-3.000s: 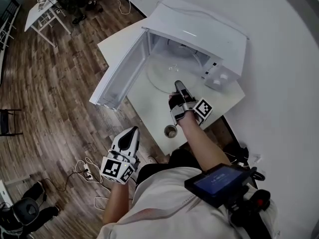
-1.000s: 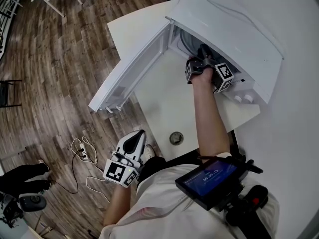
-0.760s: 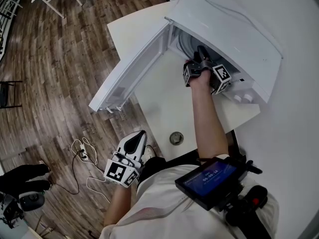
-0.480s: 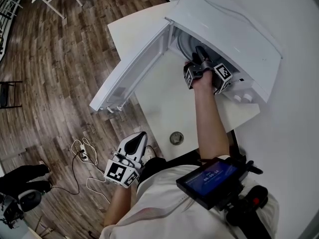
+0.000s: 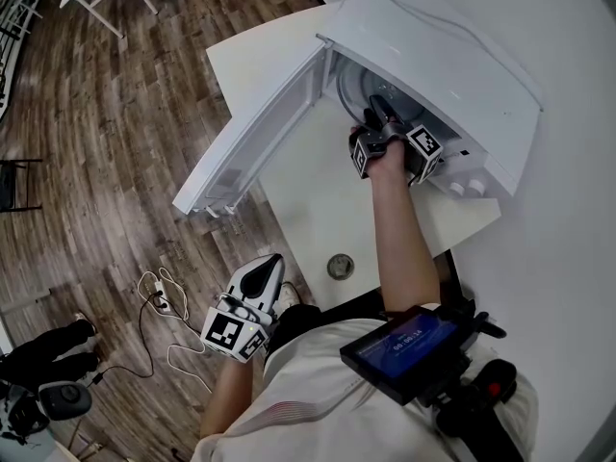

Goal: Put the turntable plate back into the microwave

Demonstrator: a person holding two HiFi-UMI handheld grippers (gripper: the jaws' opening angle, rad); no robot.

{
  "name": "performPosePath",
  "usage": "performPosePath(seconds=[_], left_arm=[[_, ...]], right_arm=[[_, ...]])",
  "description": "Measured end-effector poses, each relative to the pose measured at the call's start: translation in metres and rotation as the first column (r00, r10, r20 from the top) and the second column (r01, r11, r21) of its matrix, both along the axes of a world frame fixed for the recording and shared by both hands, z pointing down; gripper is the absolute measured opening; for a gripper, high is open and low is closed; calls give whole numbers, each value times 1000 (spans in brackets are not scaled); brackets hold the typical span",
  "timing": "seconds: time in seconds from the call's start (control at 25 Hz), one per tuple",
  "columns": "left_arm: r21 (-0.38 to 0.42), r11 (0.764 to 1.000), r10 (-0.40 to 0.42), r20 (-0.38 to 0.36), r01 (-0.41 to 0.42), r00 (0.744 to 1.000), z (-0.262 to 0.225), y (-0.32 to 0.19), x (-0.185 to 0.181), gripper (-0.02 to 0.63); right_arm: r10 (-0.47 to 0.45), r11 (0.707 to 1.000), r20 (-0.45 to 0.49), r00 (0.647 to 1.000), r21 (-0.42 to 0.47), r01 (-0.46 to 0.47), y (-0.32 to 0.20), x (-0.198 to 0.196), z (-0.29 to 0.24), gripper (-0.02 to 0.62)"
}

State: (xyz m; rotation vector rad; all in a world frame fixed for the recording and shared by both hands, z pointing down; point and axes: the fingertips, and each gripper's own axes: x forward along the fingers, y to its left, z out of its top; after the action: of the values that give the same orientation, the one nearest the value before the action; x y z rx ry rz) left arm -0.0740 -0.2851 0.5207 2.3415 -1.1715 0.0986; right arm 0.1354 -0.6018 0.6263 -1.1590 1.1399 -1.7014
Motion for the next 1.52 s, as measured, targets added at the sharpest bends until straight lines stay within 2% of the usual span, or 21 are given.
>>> performPosePath(seconds=[0.48, 0.76, 0.92, 1.04, 1.16, 1.32, 1.44, 1.52], left_arm=[[-5, 1000, -1, -2, 1, 1000, 3, 3, 1, 11], [-8, 1000, -2, 1, 2, 1000, 3, 7, 1, 11], [-1, 1000, -2, -2, 2, 1000, 0, 8, 3, 11], [4, 1000, -5, -4, 5, 1000, -1, 9, 3, 11], [14, 1000, -3, -10, 3, 1000, -6, 16, 0, 11], [69, 997, 32, 7, -33, 999, -21, 28, -4, 11], [111, 991, 69, 36, -72, 997, -33, 39, -8, 11], [136, 987, 86, 28, -89, 996, -42, 49, -12, 11]], right_arm=[[-8, 1000, -11, 1000, -24, 7, 9, -4, 14, 172], [-39, 997, 5, 999, -72, 40, 10, -10, 26, 172], [-66, 998, -6, 998, 3, 66, 15, -12, 17, 172], [-135, 989, -16, 991, 58, 135, 28, -24, 6, 172], [-207, 975, -33, 978, 72, 209, 58, -40, 0, 172], [-241, 965, -62, 969, 94, 246, 99, -47, -16, 170], [-252, 947, -115, 961, 174, 270, 127, -51, -48, 170], [-255, 923, -170, 952, 251, 292, 149, -53, -81, 169]])
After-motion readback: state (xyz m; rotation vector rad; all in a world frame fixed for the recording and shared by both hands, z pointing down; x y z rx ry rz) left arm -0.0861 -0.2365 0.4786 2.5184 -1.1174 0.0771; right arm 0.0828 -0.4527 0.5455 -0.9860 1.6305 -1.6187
